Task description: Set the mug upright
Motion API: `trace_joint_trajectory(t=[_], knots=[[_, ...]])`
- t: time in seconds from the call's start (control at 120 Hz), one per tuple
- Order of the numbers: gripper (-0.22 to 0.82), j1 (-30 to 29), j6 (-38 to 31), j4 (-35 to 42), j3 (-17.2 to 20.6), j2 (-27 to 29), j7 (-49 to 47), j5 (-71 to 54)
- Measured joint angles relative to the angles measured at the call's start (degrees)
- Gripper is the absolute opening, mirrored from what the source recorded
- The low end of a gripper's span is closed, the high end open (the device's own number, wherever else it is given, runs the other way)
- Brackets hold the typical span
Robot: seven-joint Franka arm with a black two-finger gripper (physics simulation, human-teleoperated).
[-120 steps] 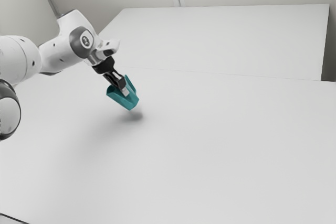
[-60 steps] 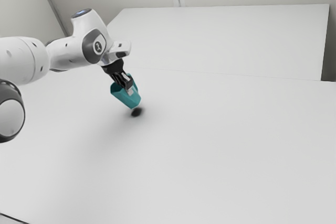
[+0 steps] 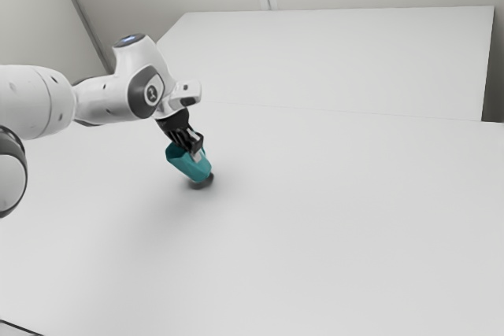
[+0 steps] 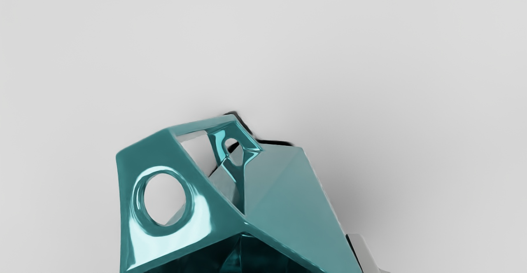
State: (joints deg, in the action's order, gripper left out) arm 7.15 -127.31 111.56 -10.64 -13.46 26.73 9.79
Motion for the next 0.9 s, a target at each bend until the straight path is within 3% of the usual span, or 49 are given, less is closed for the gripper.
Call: trace_joint_trajectory(t=[0.35,0.658,0.9], knots=[[-0.18,0.0,-1.3,-0.4,0.1,-2.1,-3.1,-0.2],[0.13,0.0,-1.5,-0.5,0.0,-1.6,-4.2,0.3],[0.25,0.3,-1.0,-1.5,-0.5,1.4,-4.7,-1.4]])
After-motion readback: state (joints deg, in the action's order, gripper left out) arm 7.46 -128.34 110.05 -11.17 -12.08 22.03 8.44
